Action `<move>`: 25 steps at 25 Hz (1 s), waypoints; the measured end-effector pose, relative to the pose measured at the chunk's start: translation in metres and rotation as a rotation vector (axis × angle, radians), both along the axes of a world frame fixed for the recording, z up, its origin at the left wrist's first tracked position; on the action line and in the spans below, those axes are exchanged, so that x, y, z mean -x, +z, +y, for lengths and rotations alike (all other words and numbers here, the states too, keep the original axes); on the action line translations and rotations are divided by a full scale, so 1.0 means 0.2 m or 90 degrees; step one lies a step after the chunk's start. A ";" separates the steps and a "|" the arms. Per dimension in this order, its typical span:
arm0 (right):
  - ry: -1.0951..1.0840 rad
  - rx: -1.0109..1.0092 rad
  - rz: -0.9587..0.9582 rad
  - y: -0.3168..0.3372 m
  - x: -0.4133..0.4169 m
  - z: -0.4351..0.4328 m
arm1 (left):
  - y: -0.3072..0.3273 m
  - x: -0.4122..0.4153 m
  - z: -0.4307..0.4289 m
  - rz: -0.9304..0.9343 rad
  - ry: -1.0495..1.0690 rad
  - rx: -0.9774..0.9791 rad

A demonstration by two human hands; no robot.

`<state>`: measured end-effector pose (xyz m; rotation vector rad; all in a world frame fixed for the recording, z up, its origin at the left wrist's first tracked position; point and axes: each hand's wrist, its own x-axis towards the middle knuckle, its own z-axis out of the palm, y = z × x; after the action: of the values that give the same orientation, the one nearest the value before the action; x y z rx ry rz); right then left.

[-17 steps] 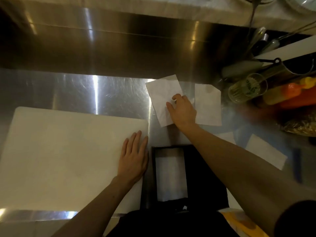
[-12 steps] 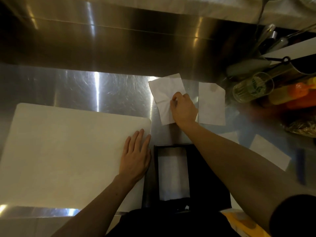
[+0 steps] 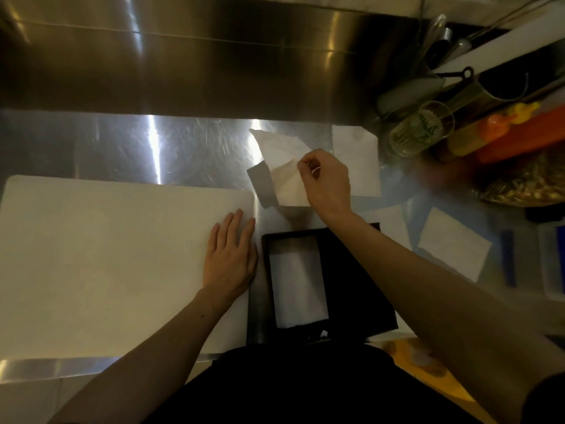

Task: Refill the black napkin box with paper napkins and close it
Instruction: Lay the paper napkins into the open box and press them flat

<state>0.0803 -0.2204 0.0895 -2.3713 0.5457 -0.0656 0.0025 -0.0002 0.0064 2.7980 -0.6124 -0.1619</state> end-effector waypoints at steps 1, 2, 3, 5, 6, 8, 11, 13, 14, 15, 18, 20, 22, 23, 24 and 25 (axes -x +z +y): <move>-0.006 -0.010 -0.018 0.05 0.06 0.00 | 0.01 0.00 0.00 -0.001 0.002 0.001; -0.009 -0.021 -0.034 0.10 0.12 0.01 | 0.01 0.00 -0.01 -0.004 0.006 0.003; -0.009 -0.033 -0.049 0.15 0.18 0.01 | 0.01 0.01 -0.01 -0.008 0.010 0.006; -0.012 -0.060 -0.074 0.24 0.32 0.02 | 0.00 0.01 -0.01 -0.013 0.014 0.011; -0.019 -0.074 -0.086 0.27 0.39 0.03 | 0.00 0.02 -0.01 -0.016 0.010 0.012; -0.035 -0.102 -0.102 0.33 0.53 0.05 | 0.00 0.01 -0.01 -0.017 0.009 0.016; -0.028 -0.109 -0.091 0.34 0.72 0.09 | 0.01 0.01 0.00 -0.008 0.006 0.010; -0.010 -0.090 -0.071 0.29 0.83 0.11 | 0.02 0.01 0.00 -0.006 0.002 0.010; 0.001 -0.076 -0.052 0.25 0.87 0.12 | 0.02 0.02 0.00 -0.004 0.003 0.012; 0.011 -0.061 -0.028 0.21 0.91 0.13 | 0.02 0.02 0.00 -0.003 0.004 0.015; 0.035 -0.011 0.055 0.11 0.96 0.16 | 0.03 0.02 0.00 -0.003 0.003 0.022; 0.058 0.037 0.091 0.07 0.98 0.18 | 0.03 0.02 0.00 -0.002 0.007 0.027; 0.085 0.081 0.127 0.07 0.98 0.20 | 0.03 0.02 0.00 -0.004 0.007 0.029; 0.106 0.107 0.146 0.07 0.97 0.21 | 0.03 0.02 0.00 -0.007 0.006 0.028; 0.134 0.133 0.168 0.08 0.96 0.21 | 0.02 0.03 0.00 -0.009 0.007 0.027; 0.165 0.155 0.192 0.08 0.95 0.21 | 0.02 0.03 0.00 -0.011 0.008 0.026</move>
<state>-0.1089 -0.1775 0.1054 -2.6904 0.3804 0.3656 -0.0027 -0.0003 0.0106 2.7663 -0.5962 -0.1209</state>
